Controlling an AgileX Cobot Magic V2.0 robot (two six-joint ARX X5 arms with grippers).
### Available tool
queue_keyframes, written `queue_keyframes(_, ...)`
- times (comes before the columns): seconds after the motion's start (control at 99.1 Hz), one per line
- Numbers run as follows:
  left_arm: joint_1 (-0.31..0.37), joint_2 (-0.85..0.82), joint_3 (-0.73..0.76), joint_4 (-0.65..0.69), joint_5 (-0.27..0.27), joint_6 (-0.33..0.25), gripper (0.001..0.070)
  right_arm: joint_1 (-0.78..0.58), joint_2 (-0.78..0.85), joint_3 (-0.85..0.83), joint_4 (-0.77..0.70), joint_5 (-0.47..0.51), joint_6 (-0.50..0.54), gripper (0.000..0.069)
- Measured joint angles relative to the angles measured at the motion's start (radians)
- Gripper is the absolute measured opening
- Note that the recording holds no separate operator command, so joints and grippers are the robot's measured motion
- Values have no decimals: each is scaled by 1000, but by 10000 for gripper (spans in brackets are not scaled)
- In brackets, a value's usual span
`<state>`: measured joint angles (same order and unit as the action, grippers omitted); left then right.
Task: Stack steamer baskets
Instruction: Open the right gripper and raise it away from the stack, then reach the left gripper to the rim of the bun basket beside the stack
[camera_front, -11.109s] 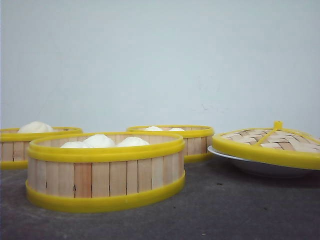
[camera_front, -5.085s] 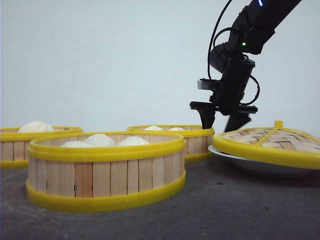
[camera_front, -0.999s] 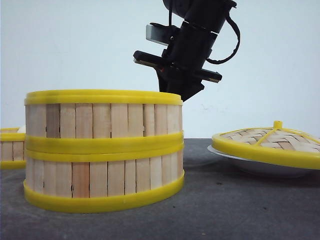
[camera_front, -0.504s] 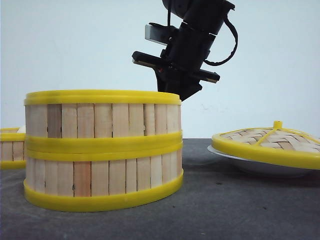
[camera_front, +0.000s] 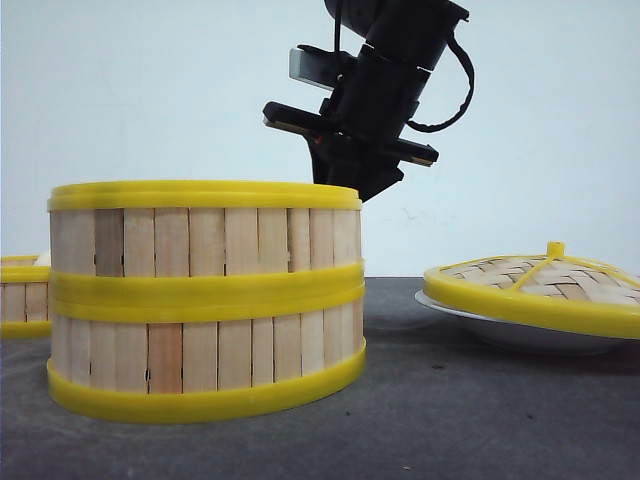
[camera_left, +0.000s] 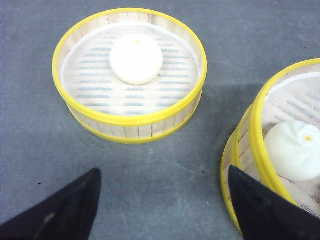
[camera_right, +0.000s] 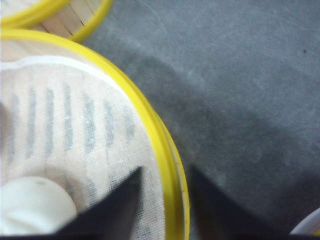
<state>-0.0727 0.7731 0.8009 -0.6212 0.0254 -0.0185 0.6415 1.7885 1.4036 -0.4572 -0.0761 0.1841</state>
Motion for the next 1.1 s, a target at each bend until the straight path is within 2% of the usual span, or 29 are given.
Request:
queue_keyframes(0.101, 0, 0, 0, 0, 0, 0, 493, 0, 0, 0, -4, -1, 2, 390)
queue_keyframes(0.212, 0, 0, 0, 0, 0, 0, 493, 0, 0, 4, -33, -1, 3, 452)
queue_keyframes(0.343, 6, 2, 0, 16, -23, 0, 493, 0, -18, 7, -103, 0, -3, 463)
queue_keyframes(0.484, 55, 46, 0, 47, -30, -6, 493, 0, -114, 8, -154, 9, -24, 464)
queue_keyframes(0.636, 115, 139, 1, 128, -30, -23, 493, -5, -256, 17, -258, 119, -59, 464)
queue_keyframes(0.858, 187, 364, 111, 165, -27, -32, 493, -73, -471, 17, -422, 228, -83, 464)
queue_keyframes(1.1, 245, 626, 234, 191, -26, -34, 493, -227, -667, 5, -575, 278, -84, 464)
